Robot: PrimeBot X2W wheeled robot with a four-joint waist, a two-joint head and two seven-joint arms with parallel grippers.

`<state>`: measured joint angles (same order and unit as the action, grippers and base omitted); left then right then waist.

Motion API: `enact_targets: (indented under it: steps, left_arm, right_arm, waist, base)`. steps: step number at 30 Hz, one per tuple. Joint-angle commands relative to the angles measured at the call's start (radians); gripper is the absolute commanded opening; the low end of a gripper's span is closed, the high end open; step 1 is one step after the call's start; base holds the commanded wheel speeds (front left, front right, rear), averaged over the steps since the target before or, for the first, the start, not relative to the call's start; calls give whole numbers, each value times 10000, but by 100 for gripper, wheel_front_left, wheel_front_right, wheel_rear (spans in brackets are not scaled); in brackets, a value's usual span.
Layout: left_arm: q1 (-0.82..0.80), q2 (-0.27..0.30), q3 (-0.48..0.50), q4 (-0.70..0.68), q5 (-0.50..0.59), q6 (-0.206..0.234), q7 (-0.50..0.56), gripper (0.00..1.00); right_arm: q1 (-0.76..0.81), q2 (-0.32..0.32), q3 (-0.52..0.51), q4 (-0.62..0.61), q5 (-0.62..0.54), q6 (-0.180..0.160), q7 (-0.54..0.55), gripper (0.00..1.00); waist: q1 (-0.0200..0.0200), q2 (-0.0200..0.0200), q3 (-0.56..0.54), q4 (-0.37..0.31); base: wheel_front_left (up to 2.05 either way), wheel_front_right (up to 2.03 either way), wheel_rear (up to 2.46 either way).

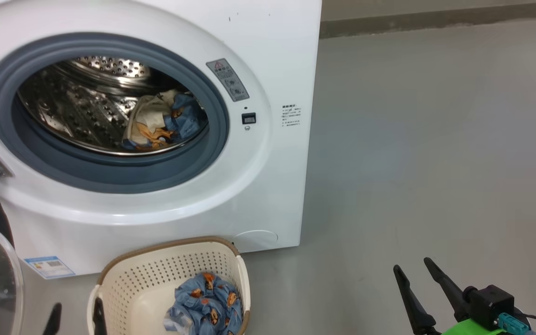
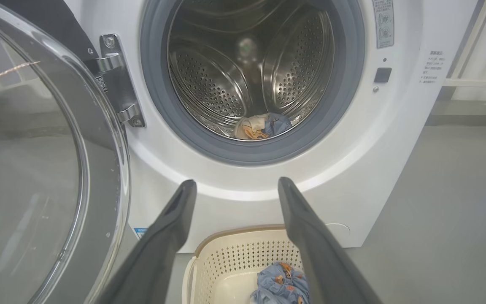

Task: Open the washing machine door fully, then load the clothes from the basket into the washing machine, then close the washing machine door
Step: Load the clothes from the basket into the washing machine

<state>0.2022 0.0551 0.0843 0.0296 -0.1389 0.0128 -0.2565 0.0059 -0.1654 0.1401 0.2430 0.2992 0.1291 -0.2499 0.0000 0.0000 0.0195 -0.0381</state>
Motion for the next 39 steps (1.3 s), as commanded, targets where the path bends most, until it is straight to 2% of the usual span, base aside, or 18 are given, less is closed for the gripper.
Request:
enact_targets:
  steps: [1,14,39]
  left_arm:
    - [-80,48,280,-261,18,48,-53,100]
    - [301,-34,-73,-389,-107,313,-53,100]
    - [131,-47,-251,-205,-243,221,-53,100]
  right_arm:
    - [70,-121,206,-222,-103,16,-118,100]
    - [237,-174,78,-378,-197,16,-118,100]
    - [233,-87,47,-367,-42,16,-119,100]
  waist:
    - [0,0,-124,-22]
    - [0,0,-335,83]
    - [0,0,131,204]
  base:
    - [0,0,0]
    - [0,0,0]
    - [0,0,0]
